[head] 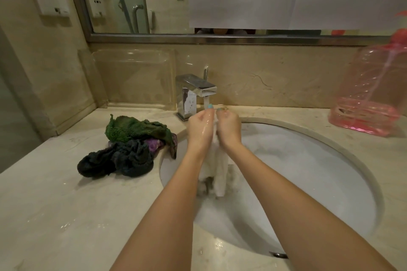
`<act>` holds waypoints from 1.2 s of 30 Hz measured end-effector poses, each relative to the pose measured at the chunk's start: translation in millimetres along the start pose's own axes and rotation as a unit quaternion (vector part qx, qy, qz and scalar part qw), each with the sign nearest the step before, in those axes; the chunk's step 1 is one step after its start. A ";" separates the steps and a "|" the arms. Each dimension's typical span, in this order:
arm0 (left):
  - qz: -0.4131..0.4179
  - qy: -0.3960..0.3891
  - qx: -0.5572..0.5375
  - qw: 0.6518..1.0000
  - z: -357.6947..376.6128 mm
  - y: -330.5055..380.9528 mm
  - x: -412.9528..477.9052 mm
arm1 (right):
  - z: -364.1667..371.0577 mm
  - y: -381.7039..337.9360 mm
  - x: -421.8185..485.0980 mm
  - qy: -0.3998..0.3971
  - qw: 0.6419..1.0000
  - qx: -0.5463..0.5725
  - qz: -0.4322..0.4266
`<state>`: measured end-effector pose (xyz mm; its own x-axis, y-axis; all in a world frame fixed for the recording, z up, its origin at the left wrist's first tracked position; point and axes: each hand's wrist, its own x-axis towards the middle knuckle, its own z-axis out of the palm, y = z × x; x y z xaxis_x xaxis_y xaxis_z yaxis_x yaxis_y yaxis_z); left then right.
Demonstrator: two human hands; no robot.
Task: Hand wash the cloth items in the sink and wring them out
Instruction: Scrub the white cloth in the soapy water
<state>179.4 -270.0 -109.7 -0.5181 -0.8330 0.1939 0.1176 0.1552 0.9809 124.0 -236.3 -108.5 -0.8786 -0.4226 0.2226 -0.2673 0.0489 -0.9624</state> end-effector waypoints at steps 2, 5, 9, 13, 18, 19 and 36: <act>-0.020 0.023 -0.008 0.999 -1.6 -4.5 4.4 | 3.0 -1.9 -6.8 0.005 0.999 -0.034 -0.035; -0.111 0.043 -0.086 0.989 -10.7 -15.3 15.5 | 11.1 -12.2 -21.3 -0.049 0.988 -0.073 -0.126; -0.017 -0.052 -0.028 0.998 -8.1 -6.1 5.6 | 0.3 0.8 7.8 -0.015 0.998 -0.041 -0.051; 0.042 -0.124 0.006 0.991 5.4 1.3 -7.1 | -20.3 27.2 22.7 -0.023 0.998 -0.055 0.010; 0.022 -0.006 0.007 1.000 -4.7 -10.5 13.2 | -33.6 34.1 26.3 -0.238 0.964 -0.068 0.100; 0.010 0.022 0.016 1.000 -7.3 -11.5 15.0 | -36.5 35.7 28.6 -0.267 0.958 -0.052 0.093; -0.031 0.081 0.033 0.996 -13.1 -16.9 24.7 | -4.2 -0.3 8.0 -0.145 0.987 0.072 -0.014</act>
<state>175.7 -300.2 -121.7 -0.3795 -0.9156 0.1331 0.0314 0.1310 0.9909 115.4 -235.8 -105.8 -0.7156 -0.6644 0.2156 -0.2126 -0.0868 -0.9733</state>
